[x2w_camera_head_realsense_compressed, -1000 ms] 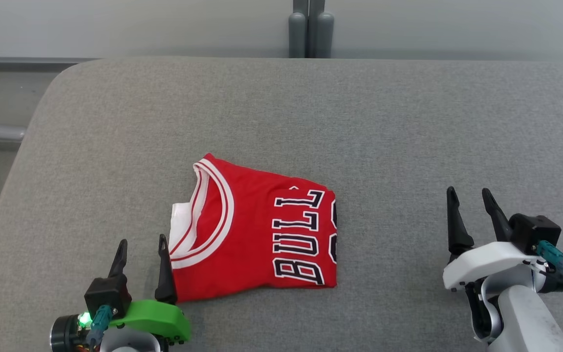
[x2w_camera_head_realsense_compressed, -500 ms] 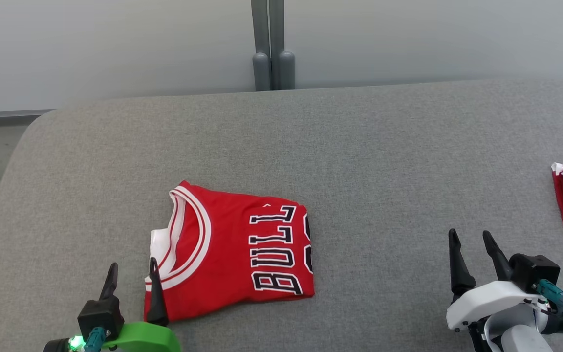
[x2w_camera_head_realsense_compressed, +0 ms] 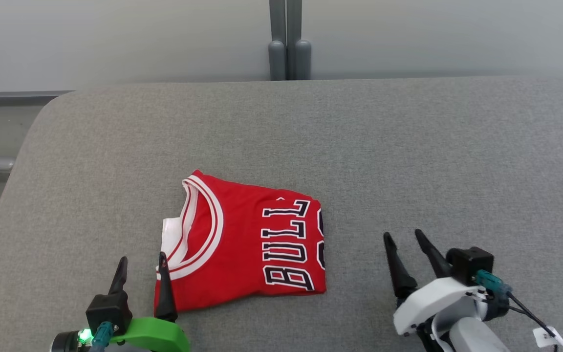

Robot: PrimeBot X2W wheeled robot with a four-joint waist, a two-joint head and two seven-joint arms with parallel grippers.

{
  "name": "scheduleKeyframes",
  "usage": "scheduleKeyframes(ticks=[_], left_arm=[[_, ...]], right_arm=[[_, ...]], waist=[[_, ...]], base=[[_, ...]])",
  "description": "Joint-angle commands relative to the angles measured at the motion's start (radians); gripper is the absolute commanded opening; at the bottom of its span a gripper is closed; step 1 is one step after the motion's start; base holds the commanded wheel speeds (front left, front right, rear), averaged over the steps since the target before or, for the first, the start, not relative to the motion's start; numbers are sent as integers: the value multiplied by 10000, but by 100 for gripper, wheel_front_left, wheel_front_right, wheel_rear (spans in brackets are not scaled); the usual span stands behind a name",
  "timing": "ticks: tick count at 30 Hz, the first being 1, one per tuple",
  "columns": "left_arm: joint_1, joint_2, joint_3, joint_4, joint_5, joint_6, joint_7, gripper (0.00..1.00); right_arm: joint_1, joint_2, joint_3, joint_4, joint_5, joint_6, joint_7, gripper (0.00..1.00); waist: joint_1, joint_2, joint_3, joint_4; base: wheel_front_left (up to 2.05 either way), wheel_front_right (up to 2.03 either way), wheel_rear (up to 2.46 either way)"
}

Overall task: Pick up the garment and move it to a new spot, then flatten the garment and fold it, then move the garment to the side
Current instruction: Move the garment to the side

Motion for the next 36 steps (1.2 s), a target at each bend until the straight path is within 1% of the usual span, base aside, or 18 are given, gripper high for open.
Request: scheduleKeyframes(ticks=[1, 4, 7, 10, 15, 20, 21, 22, 23, 26, 29, 32, 36], left_arm=[[-178, 36, -126, 19, -21, -11, -25, 100], [-273, 39, -292, 83, -21, -59, -25, 100], [-381, 36, -427, 94, -3, -49, -25, 100], [-452, 39, -454, 91, -77, 7, -25, 100], [-604, 36, -508, 41, -5, -46, -25, 100], [-667, 36, -572, -28, -22, 23, -25, 100], [-669, 36, -573, -37, -31, 49, -25, 100], [-658, 36, -565, -45, -26, 68, -25, 100], [-644, 36, -552, -46, -23, 73, -25, 100], [-597, 36, -496, -29, 21, 40, -25, 100], [-549, 36, -458, -19, 62, -17, -25, 100], [-510, 34, -447, -15, 97, -81, -25, 100], [-437, 36, -438, 9, 70, -109, -25, 100]], right_arm=[[-335, -23, 533, 214, 374, -3, -32, 100], [-876, -34, 1557, 742, 1049, -3, -30, 100], [-1517, -42, 2259, 1362, 1715, -3, -32, 100], [-2037, -38, 2758, 2071, 2428, -3, -20, 100], [-2866, -31, 3468, 3276, 3474, -3, 176, 100], [-3278, -31, 4243, 3921, 4384, -3, 366, 100], [-3308, -25, 4439, 4027, 4514, -3, 364, 68], [-3358, -14, 4575, 4138, 4547, -1, 297, 19], [-3400, -17, 4638, 4223, 4577, -3, 242, 0], [-3504, -32, 4748, 4513, 4698, -3, 105, 0], [-3687, -74, 4605, 4674, 4711, -12, 1, 0], [-3802, -98, 4308, 4628, 4650, -12, -26, 0], [-3579, -41, 3938, 4416, 4261, -10, -34, 0]], waist=[[0, -1, 259, 330], [0, -1, 421, 621], [0, -1, 576, 930], [0, -1, 720, 1205], [0, -1, 965, 1598], [0, -1, 1099, 1798], [0, -1, 1104, 1809], [0, -1, 1102, 1803], [0, -1, 1088, 1787], [0, -1, 985, 1593], [0, -1, 874, 1245], [0, -1, 746, 634], [0, -1, 559, -454]], base=[[0, 0, 0], [0, 0, 0], [0, 0, 0], [0, 0, 0], [0, 0, 0], [0, 0, 0], [0, 0, 0], [0, 0, 0], [0, 0, 0], [0, 0, 0], [0, 0, 0], [0, 0, 0], [0, 0, 0]])
